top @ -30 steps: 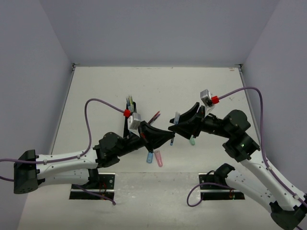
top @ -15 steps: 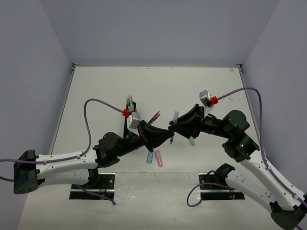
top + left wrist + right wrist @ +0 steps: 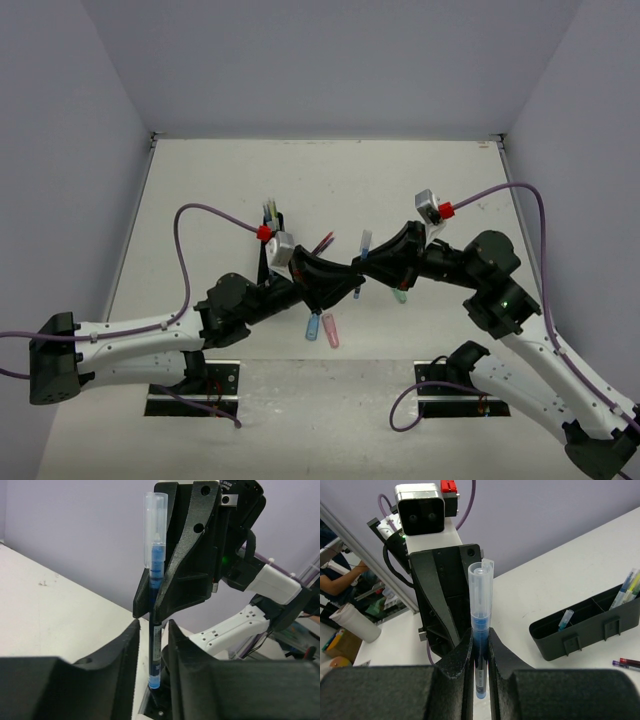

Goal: Sort the stationery into containers
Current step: Close the pen cap on the pen.

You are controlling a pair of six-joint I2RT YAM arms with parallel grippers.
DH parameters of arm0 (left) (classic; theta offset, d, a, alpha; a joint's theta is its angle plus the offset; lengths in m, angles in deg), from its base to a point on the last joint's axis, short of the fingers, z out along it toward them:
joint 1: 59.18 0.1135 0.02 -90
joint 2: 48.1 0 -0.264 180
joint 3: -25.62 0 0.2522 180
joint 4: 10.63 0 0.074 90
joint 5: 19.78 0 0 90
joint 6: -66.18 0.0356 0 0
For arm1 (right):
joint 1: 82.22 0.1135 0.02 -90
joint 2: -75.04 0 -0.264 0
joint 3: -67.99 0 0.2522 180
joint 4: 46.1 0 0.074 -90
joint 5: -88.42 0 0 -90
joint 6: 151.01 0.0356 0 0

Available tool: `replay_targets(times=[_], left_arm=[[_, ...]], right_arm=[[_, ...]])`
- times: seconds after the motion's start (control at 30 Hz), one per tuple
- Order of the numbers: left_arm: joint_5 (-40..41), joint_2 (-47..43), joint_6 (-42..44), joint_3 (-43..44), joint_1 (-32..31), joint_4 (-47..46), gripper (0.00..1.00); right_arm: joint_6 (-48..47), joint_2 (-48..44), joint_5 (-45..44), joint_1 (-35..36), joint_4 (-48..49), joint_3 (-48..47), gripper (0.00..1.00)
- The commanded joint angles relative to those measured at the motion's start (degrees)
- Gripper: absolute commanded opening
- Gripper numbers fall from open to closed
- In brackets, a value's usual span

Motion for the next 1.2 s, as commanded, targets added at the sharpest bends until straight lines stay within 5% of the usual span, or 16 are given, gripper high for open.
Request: replay_targets(times=[0.0,0.23,0.37,0.57,0.7,0.77,0.9,1.17], left_arm=[[-0.91,1.99,1.66,4.22,0.44,0.08,0.35],[-4.91,4.86,1.13,4.81,0.44,-0.47,0.27],[-5.71,5.33,1.21,5.27,0.44,0.09,0.02],[-5.59,4.52,2.17,5.33,0.44,0.24,0.0],[-5.25,3.73,3.22,5.32,0.44,0.99,0.0],[-5.63,3.46,3.64,5.41,0.44,1.46,0.0],[-7.21,3.12,3.74,4.53,0.44,0.98,0.0],[-8.32,2.22,3.86,4.1,0.44,1.37,0.0]], right_arm=[[-0.4,0.36,-0.35,0.3,0.06,-3.33,0.0],[-0.32,0.88,-0.1,0.3,-0.27,-5.1,0.0],[-0.35,0.89,-0.1,0.3,-0.44,-5.1,0.0],[-0.4,0.89,0.17,0.38,-0.1,-4.58,0.0],[-0.83,0.55,0.18,0.3,-0.34,-4.32,0.2],[-2.23,-0.29,-2.91,0.34,-3.1,-5.18,0.5],[-5.44,-1.34,-7.52,0.3,-9.56,-8.42,0.62],[-11.91,-1.48,-11.06,0.3,-20.29,-17.3,0.65]])
